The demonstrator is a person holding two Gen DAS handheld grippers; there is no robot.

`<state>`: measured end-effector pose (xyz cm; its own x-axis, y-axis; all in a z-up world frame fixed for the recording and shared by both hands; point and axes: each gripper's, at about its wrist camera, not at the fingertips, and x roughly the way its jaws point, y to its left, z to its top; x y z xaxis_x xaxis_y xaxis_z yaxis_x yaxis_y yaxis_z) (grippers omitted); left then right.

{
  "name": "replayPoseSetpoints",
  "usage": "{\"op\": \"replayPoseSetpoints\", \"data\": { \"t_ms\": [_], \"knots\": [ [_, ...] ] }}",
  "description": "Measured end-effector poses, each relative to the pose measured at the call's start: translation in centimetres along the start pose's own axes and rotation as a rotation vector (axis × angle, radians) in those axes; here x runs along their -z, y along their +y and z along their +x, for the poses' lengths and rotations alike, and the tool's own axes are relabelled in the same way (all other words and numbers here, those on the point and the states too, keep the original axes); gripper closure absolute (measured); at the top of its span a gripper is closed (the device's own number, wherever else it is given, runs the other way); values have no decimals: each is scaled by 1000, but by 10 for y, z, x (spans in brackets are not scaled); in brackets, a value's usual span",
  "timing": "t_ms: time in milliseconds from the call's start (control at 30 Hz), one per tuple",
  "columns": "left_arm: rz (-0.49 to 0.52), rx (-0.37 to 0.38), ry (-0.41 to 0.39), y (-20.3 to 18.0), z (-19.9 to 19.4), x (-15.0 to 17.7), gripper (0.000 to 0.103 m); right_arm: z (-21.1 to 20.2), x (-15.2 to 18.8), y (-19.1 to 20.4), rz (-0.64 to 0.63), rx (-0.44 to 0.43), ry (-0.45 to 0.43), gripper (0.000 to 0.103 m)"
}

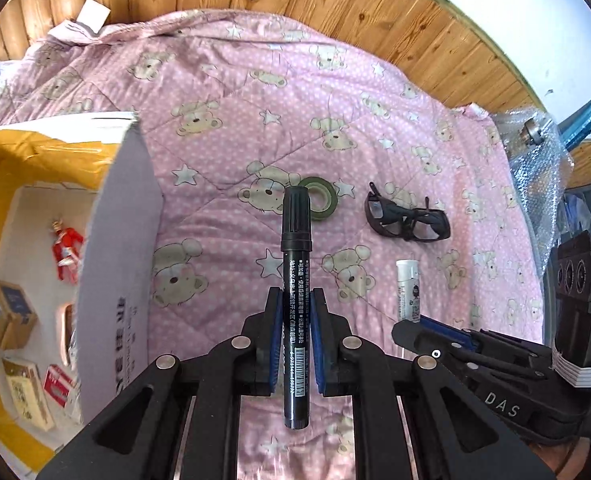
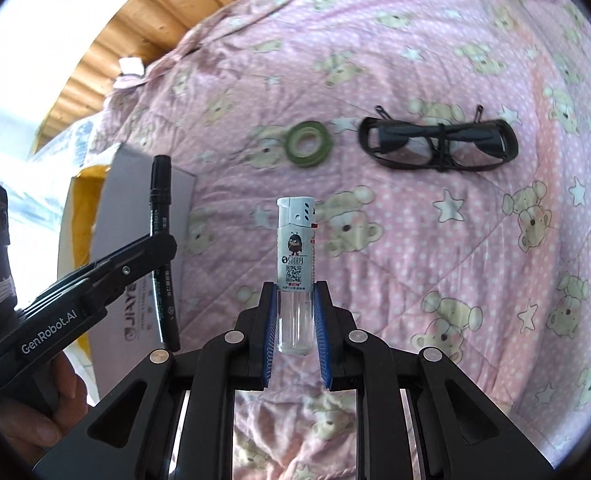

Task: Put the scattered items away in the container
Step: 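Carry the marker and lighter over the white box with both grippers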

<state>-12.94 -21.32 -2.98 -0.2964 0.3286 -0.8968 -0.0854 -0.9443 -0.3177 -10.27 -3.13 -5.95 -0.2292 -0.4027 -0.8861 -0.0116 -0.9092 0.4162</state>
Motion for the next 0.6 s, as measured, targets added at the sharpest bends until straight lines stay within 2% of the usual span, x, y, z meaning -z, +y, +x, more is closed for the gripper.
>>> {"op": "replayPoseSetpoints", "data": {
  "t_ms": [600],
  "knots": [
    [-66, 62, -143, 23, -79, 28, 89, -30, 25, 78, -182, 12, -22, 84]
  ]
}}
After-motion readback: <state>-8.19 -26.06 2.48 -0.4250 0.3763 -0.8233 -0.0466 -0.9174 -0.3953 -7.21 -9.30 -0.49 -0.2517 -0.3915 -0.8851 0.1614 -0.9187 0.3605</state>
